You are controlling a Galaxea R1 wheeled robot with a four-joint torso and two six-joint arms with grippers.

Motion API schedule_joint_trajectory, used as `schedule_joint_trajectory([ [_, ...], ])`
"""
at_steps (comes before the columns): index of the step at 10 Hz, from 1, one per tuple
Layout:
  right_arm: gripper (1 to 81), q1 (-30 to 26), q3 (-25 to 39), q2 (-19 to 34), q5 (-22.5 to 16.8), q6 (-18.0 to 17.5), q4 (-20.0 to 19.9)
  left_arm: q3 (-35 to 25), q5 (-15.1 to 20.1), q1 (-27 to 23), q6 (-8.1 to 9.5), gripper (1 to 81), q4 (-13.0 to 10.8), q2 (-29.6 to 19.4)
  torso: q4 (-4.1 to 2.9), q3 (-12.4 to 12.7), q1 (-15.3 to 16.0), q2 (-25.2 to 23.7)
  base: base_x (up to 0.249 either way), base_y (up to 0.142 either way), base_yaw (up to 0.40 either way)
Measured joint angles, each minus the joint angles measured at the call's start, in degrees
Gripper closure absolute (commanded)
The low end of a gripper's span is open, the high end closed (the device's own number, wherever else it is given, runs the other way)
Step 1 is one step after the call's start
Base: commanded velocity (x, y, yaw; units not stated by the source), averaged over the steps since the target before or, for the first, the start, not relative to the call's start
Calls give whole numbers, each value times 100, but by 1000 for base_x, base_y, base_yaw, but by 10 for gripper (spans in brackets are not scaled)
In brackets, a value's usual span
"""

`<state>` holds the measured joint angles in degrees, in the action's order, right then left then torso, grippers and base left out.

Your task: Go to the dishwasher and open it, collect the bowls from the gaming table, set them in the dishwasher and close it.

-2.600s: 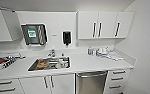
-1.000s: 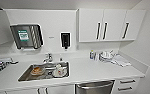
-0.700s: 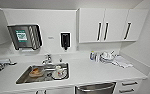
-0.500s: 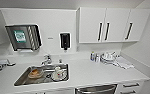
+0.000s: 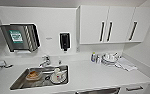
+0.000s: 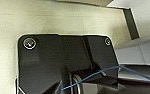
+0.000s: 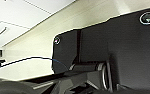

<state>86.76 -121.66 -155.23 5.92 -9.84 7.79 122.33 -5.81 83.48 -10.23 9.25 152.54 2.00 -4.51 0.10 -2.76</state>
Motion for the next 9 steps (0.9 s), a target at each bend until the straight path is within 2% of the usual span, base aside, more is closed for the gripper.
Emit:
schedule_joint_trajectory([
  [5, 10, 39, -11, 5, 24, -9, 0, -102, 11, 65, 0, 10, 0, -65, 0, 2, -10, 0, 0, 0, 0],
  [7, 10, 1, 179, 146, 27, -30, -2, -472, -16, 65, 0, 10, 0, -304, 0, 2, -10, 0, 0, 0, 0],
  [9, 10, -44, 634, 440, 16, -50, -2, -1101, -184, 65, 0, 10, 0, -678, 0, 2, -10, 0, 0, 0, 0],
])
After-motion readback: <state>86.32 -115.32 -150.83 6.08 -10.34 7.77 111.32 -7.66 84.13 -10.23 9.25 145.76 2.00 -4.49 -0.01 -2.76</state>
